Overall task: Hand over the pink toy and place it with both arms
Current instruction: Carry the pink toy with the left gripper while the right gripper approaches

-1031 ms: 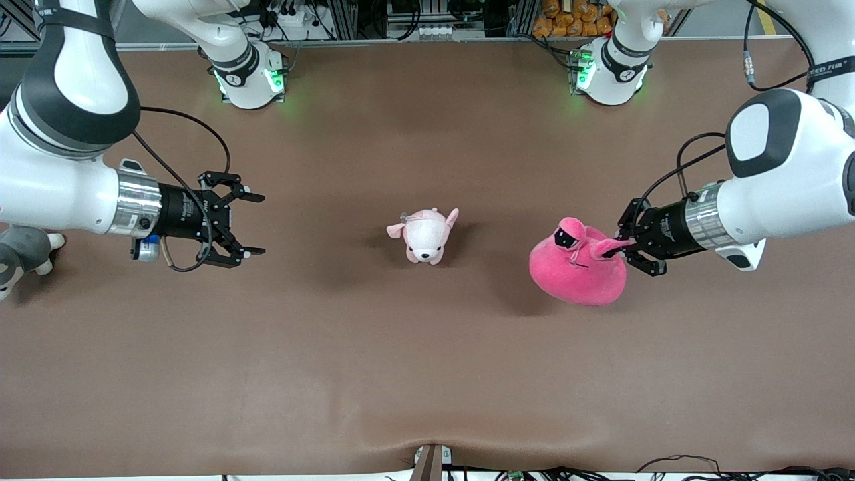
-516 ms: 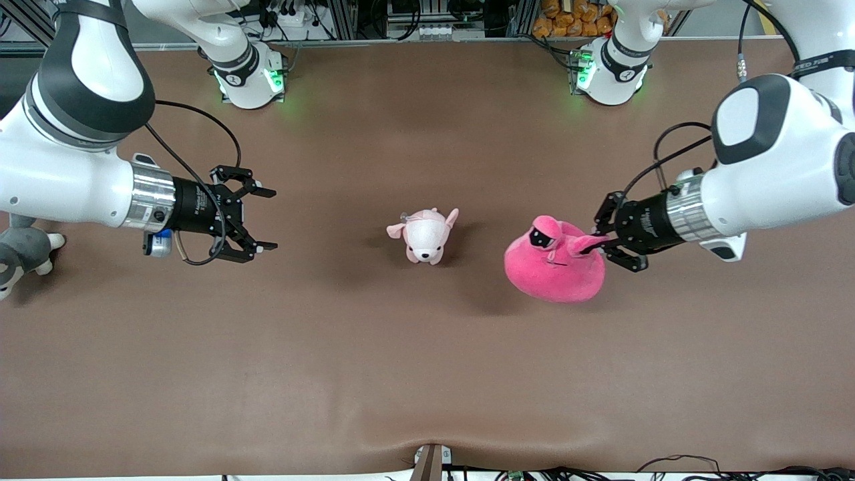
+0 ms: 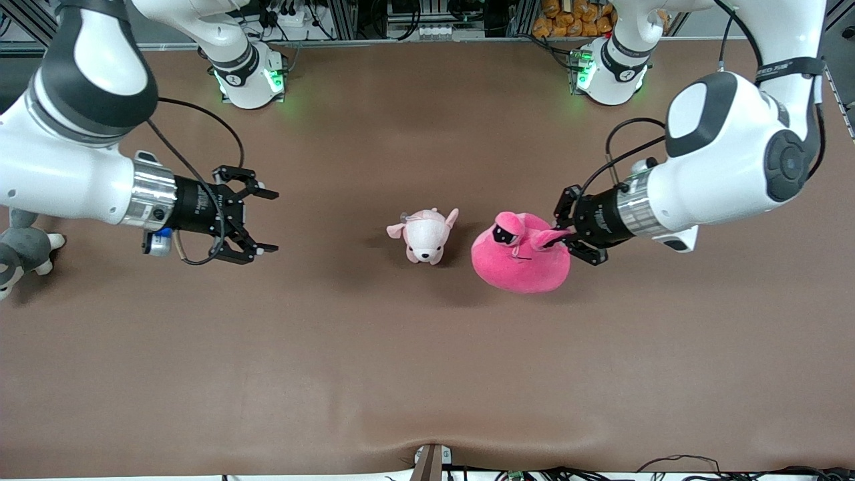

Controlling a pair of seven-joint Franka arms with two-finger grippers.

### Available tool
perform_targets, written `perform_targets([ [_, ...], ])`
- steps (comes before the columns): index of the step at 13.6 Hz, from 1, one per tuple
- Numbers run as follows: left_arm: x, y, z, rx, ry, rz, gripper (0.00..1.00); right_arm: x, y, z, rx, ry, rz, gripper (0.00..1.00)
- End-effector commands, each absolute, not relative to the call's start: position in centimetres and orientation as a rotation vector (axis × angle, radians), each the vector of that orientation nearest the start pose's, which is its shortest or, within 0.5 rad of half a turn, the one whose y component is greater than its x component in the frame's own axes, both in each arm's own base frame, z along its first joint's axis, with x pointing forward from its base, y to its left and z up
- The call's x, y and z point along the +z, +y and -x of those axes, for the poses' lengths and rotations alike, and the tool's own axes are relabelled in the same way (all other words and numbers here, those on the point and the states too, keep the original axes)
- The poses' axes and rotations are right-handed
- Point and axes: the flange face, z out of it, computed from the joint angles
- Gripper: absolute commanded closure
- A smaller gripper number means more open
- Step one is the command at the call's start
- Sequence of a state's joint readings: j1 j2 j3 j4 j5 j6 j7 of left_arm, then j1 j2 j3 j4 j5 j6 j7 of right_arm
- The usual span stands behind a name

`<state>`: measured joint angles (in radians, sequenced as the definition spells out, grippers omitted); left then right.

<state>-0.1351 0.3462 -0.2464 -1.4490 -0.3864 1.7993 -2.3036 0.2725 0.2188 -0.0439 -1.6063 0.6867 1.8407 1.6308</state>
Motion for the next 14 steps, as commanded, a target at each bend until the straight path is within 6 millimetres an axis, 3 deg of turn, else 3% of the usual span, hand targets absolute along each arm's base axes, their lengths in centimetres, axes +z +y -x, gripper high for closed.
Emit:
perform_targets([
  [1, 52.0, -28.0, -62.1, -0.689, 2.513, -1.482, 1.0, 53.9, 25.4, -59.5, 0.664, 1.924, 1.764, 0.0],
  [2, 52.8, -28.8, -61.9, -0.689, 2.516, -1.446, 1.0, 54.5, 27.2, -59.2, 0.647, 1.93, 1.725, 0.0],
  [4, 54.6, -30.4, -61.4, -0.708, 2.522, -1.383, 1.0, 55.5, 33.2, -58.5, 0.603, 1.95, 1.597, 0.0],
  [5, 55.1, -31.5, -61.0, -0.725, 2.514, -1.377, 1.0, 55.5, 35.1, -58.4, 0.588, 1.959, 1.544, 0.0],
  [8, 55.8, -32.0, -60.7, -0.786, 2.511, -1.32, 1.0, 54.4, 43.1, -56.7, 0.584, 1.948, 1.479, 0.0],
  [10, 56.1, -33.2, -60.3, -0.827, 2.497, -1.302, 1.0, 53.3, 45.0, -56.9, 0.52, 1.975, 1.466, 0.0],
  [11, 56.1, -33.5, -60.2, -0.835, 2.515, -1.272, 1.0, 51.8, 45.5, -57.2, 0.508, 2.011, 1.464, 0.0],
  [12, 56.2, -33.9, -60.0, -0.839, 2.519, -1.253, 1.0, 51.8, 46.3, -57.6, 0.509, 2.015, 1.443, 0.0],
  [14, 56.2, -35.0, -59.5, -0.846, 2.527, -1.252, 1.0, 51.5, 46.6, -58.0, 0.458, 1.996, 1.48, 0.74],
])
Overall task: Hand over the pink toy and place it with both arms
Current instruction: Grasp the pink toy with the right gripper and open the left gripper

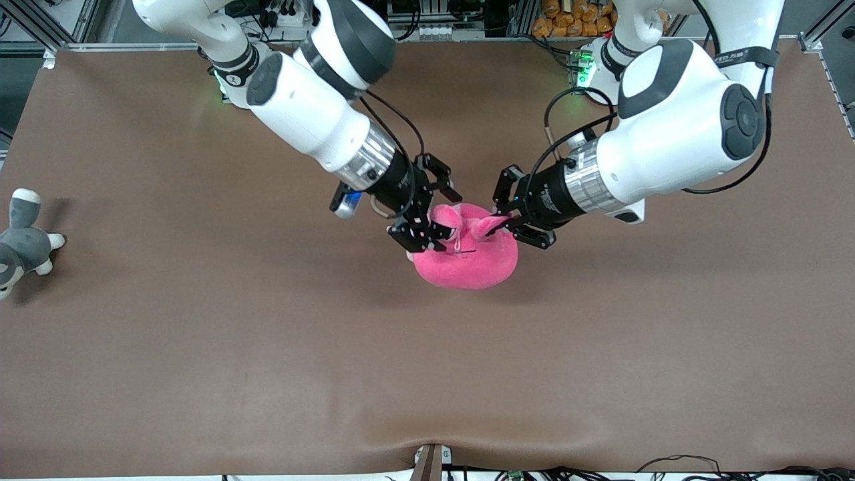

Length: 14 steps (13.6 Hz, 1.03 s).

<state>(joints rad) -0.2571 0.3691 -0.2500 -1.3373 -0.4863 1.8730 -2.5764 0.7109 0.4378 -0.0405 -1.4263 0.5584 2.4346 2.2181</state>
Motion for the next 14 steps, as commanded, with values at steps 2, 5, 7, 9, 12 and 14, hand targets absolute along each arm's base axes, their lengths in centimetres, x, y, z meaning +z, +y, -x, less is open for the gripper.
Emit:
perform_targets([
  [2, 56.0, -35.3, -59.4, -0.849, 2.533, -1.251, 1.0, 51.6, 46.2, -58.3, 0.418, 1.987, 1.496, 1.0],
  [5, 55.9, -35.5, -59.3, -0.853, 2.532, -1.254, 1.0, 52.0, 44.1, -59.6, 0.403, 2.007, 1.485, 1.0],
  [7, 56.0, -35.4, -59.3, -0.853, 2.534, -1.248, 0.71, 51.5, 43.0, -60.0, 0.396, 2.031, 1.542, 1.0],
  [9, 56.2, -35.3, -59.3, -0.848, 2.523, -1.258, 0.0, 51.4, 41.0, -60.5, 0.41, 2.056, 1.616, 1.0],
  [12, 56.9, -34.9, -59.3, -0.836, 2.513, -1.259, 0.0, 51.7, 36.3, -61.9, 0.436, 2.123, 1.66, 1.0],
  [14, 57.3, -33.5, -59.7, -0.809, 2.502, -1.271, 0.0, 52.2, 29.4, -64.0, 0.46, 2.148, 1.716, 1.0],
])
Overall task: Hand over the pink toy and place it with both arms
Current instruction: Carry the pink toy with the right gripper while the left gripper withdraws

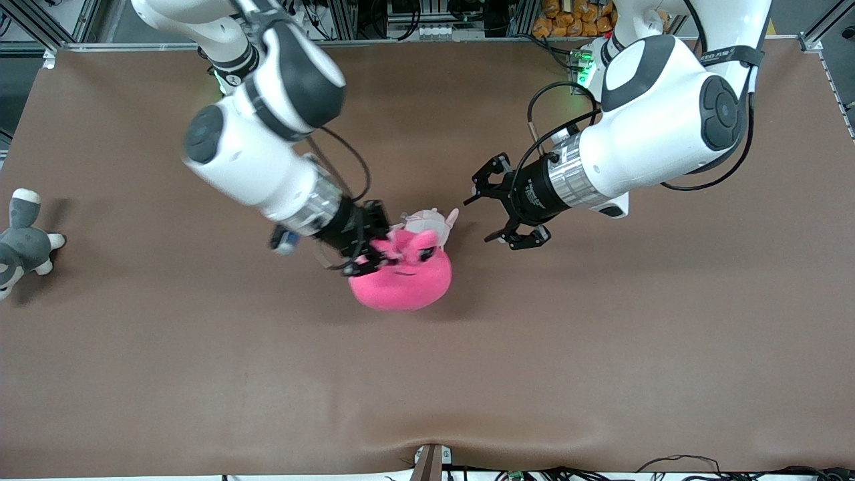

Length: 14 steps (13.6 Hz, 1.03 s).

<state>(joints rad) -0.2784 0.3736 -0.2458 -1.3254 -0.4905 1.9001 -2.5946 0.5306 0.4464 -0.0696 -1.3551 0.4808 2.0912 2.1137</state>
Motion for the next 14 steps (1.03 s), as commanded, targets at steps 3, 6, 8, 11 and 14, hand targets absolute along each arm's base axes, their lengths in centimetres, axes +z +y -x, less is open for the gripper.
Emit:
perform_targets([
  [3, 59.6, -29.1, -60.4, -0.75, 2.402, -1.387, 0.0, 50.9, 16.1, -65.8, 0.661, 2.036, 1.887, 1.0],
  [6, 63.3, -24.2, -59.5, -0.599, 2.168, -1.68, 0.0, 48.6, 4.6, -65.8, 0.804, 1.895, 1.971, 1.0],
  [8, 63.4, -21.5, -59.2, -0.534, 2.009, -1.91, 0.0, 44.6, -4.1, -65.4, 0.85, 1.785, 2.006, 1.0],
  [11, 62.0, -17.2, -59.0, -0.428, 1.751, -2.311, 0.0, 37.1, -13.7, -64.8, 0.862, 1.703, 2.028, 1.0],
  [14, 62.5, -15.1, -58.2, -0.262, 1.534, -2.6, 0.0, 31.4, -18.4, -63.9, 0.891, 1.676, 2.006, 1.0],
])
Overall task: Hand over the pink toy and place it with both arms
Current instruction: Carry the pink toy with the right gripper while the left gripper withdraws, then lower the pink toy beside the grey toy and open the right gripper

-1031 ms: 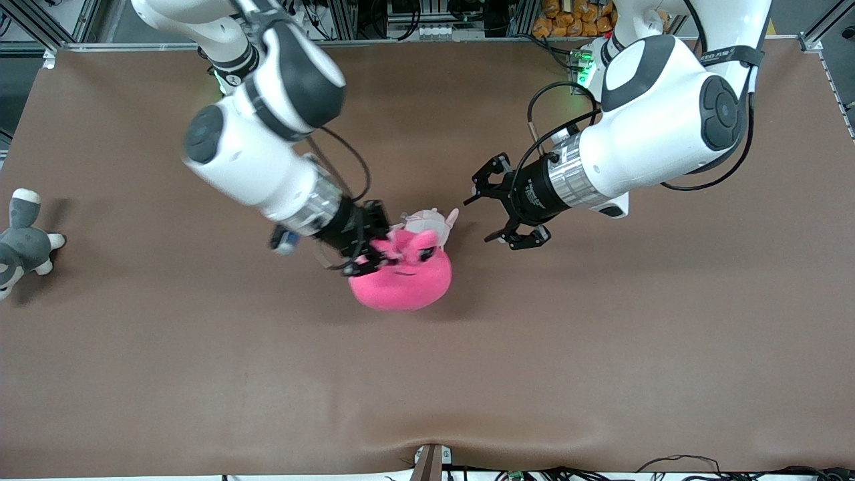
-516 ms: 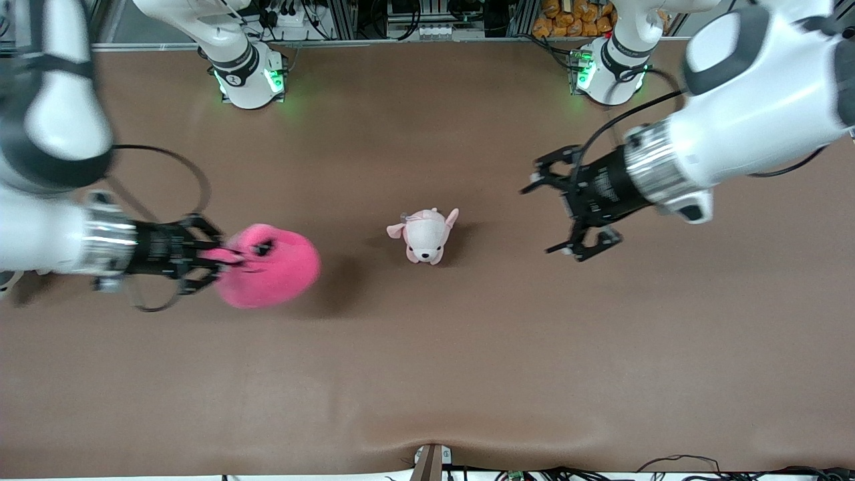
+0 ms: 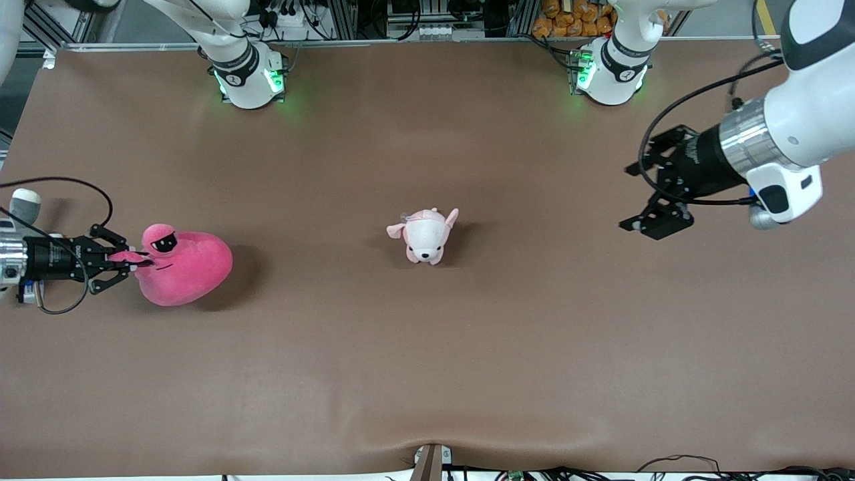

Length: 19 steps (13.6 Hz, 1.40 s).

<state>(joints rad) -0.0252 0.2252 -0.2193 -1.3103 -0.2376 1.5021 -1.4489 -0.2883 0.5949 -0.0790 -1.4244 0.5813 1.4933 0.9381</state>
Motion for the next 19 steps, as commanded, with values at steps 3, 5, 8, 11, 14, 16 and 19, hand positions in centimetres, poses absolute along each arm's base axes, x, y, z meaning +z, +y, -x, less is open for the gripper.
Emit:
perform_targets([
  [3, 62.3, -13.3, -57.9, 0.172, -1.332, 2.841, 0.0, 26.3, -21.9, -61.9, 0.904, 1.629, 1.993, 1.0],
  [5, 62.4, -11.0, -58.1, 0.146, -1.192, 2.869, 0.0, 26.1, -22.5, -61.7, 0.877, 1.643, 1.989, 0.4],
  [8, 62.7, -6.6, -58.5, 0.153, -0.921, 2.983, 0.0, 29.9, -21.0, -62.9, 0.84, 1.599, 2.033, 0.0],
  [11, 62.6, -2.6, -58.9, 0.158, -0.727, 3.049, 0.0, 38.8, -18.2, -64.0, 0.872, 1.434, 2.12, 0.0],
  [14, 62.8, -1.3, -58.9, 0.147, -0.641, 3.065, 0.0, 45.0, -12.8, -66.3, 0.778, 1.302, 2.266, 0.0],
  [16, 63.2, -1.4, -58.8, 0.125, -0.574, 3.051, 0.0, 49.9, -10.6, -66.6, 0.665, 1.234, 2.324, 0.0],
  [19, 65.5, -1.4, -57.5, 0.061, -0.506, 3.064, 0.0, 55.4, -6.1, -66.7, 0.497, 1.099, 2.507, 0.0],
])
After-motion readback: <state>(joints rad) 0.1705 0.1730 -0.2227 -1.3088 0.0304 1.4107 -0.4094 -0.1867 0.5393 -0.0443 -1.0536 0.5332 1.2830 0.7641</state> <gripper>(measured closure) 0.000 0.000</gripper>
